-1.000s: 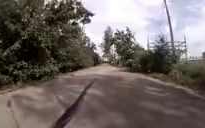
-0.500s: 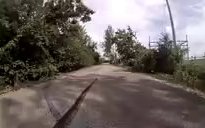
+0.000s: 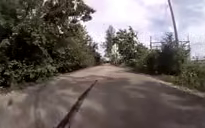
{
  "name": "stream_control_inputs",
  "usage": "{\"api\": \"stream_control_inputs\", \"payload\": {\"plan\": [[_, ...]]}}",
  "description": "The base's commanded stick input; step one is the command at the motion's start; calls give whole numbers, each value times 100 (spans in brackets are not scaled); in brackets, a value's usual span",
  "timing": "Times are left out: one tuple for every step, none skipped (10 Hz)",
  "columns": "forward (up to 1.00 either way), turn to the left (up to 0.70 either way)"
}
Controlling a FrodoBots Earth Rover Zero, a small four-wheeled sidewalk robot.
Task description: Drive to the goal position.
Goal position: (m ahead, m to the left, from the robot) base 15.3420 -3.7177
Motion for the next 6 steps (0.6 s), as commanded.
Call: {"api": "stream_control_inputs", "payload": {"plan": [[0,0],[0,0],[0,0],[0,0],[0,0],[0,0]]}}
